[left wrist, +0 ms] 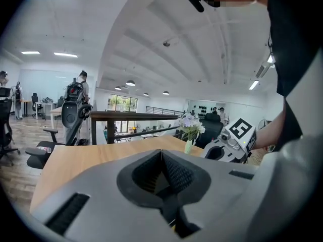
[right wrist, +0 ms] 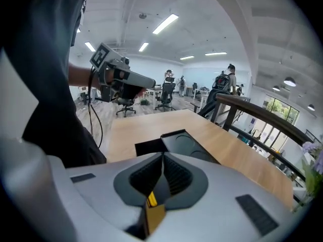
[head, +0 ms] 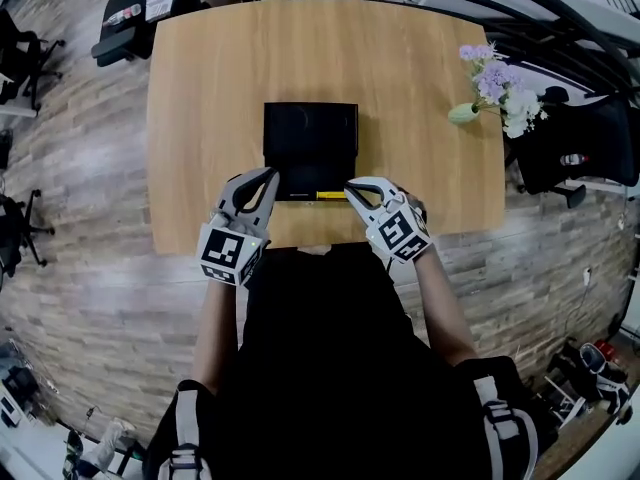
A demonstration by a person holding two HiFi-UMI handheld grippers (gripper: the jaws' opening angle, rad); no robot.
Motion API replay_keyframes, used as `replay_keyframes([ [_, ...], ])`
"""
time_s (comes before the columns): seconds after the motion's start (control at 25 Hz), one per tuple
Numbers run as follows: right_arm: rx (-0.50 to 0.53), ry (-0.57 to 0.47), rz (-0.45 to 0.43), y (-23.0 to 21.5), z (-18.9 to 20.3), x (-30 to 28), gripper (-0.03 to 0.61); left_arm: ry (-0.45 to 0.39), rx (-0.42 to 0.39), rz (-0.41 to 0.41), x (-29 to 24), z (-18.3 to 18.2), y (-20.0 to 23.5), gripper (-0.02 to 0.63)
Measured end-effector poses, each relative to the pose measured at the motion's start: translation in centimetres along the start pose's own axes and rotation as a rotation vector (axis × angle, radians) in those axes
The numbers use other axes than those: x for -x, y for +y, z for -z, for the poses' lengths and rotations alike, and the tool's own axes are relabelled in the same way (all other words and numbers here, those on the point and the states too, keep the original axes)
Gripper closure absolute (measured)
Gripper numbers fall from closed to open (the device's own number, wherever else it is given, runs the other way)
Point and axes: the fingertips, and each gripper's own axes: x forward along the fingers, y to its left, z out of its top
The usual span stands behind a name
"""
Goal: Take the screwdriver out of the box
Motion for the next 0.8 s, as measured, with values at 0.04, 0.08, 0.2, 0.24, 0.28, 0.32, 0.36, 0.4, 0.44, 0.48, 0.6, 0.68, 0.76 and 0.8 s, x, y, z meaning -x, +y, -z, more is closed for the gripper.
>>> replay_keyframes([
  [0.04,0.008,0.006,-0.025,0.2,0.3,-0.3,0.551,-0.001,0.001,-0.004,-0.1,0.0,0.0,0.591],
  [0.08,0.015,0.014,-0.049,0.5,0.6,-0.6,0.55,-0.003,0.001,-0.006,-0.1,-0.1,0.0,0.591],
  [0.2,0.041,0.05,-0.104,1.1,1.5,-1.6,0.549,-0.017,0.014,-0.008,0.2,-0.2,0.1,0.591],
  [0.24,0.053,0.065,-0.118,1.4,1.8,-2.0,0.549,-0.023,0.023,-0.006,0.5,-0.2,0.1,0.591],
  [0.28,0.065,0.08,-0.13,1.6,2.1,-2.5,0.549,-0.029,0.03,-0.004,0.8,-0.2,0.3,0.591],
  [0.32,0.074,0.094,-0.143,1.9,2.4,-3.0,0.548,-0.034,0.036,-0.005,1.1,-0.2,0.4,0.591],
  [0.36,0.082,0.108,-0.156,2.1,2.7,-3.3,0.543,-0.039,0.042,-0.007,1.4,-0.1,0.5,0.591],
  [0.4,0.089,0.121,-0.166,2.2,3.0,-3.7,0.533,-0.044,0.049,-0.011,1.6,-0.1,0.7,0.591],
  [0.44,0.097,0.135,-0.175,2.3,3.4,-3.9,0.521,-0.048,0.055,-0.015,1.7,-0.1,0.8,0.591],
  [0.48,0.105,0.149,-0.183,2.3,3.7,-4.2,0.51,-0.049,0.058,-0.019,1.7,-0.1,0.9,0.591],
  [0.6,0.132,0.197,-0.221,2.6,4.8,-5.2,0.483,-0.047,0.062,-0.032,2.1,0.2,1.2,0.591],
  [0.68,0.157,0.234,-0.259,3.0,5.7,-6.1,0.477,-0.058,0.082,-0.046,2.5,0.2,1.6,0.591],
  [0.76,0.186,0.273,-0.308,3.4,6.7,-7.0,0.474,-0.072,0.103,-0.065,2.9,0.2,2.0,0.591],
  [0.8,0.198,0.292,-0.334,3.6,7.2,-7.5,0.474,-0.073,0.105,-0.074,3.1,0.3,2.1,0.591],
])
